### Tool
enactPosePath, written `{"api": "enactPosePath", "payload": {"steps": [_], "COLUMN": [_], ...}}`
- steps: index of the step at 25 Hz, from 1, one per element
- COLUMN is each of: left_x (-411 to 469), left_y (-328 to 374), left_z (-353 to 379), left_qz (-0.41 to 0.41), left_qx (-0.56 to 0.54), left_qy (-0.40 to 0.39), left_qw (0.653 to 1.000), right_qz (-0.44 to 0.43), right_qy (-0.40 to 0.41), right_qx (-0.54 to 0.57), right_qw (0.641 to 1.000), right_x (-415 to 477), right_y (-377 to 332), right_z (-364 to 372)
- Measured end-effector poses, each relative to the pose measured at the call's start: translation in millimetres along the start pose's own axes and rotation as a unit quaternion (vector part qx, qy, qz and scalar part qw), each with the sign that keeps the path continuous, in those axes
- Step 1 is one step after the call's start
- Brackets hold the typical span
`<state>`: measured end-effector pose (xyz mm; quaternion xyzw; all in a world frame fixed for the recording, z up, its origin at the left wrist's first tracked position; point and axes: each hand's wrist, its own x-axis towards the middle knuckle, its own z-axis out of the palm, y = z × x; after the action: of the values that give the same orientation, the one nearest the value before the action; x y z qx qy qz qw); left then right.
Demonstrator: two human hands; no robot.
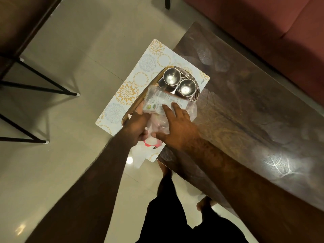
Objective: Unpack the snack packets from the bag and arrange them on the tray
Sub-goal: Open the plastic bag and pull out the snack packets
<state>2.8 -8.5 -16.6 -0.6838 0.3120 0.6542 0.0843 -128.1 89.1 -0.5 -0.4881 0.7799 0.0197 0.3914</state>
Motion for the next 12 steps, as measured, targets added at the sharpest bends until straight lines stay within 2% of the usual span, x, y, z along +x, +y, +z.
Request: {"api": "enactPosePath", "payload": {"steps": [3, 7, 10, 12], "left_x": [-2.5, -4.1, -8.4, -14.6], "left_y": [4.9, 8.6, 7.9, 4.5], "left_z": [-0.3, -7.6, -21.0, -30.3], "left_qz": [-0.024, 0.047, 0.106, 0.119], "left_qx": [0.046, 0.021, -0.097, -0.241], "left_qy": [-0.011, -0.007, -0.061, -0.138], "left_qw": [0.999, 0.999, 0.988, 0.953], "right_qz": [0.010, 0.018, 0.016, 0.016], "right_qy": [0.013, 0.003, 0.000, 0.011], "right_qx": [0.008, 0.000, -0.002, -0.003], "right_qw": [1.000, 1.000, 1.000, 1.000], "right_x": [2.6, 7.5, 7.5, 5.2], "right_y": [-1.5, -0.4, -0.2, -2.5], "right_z": [-3.1, -12.4, -22.5, -30.0]}}
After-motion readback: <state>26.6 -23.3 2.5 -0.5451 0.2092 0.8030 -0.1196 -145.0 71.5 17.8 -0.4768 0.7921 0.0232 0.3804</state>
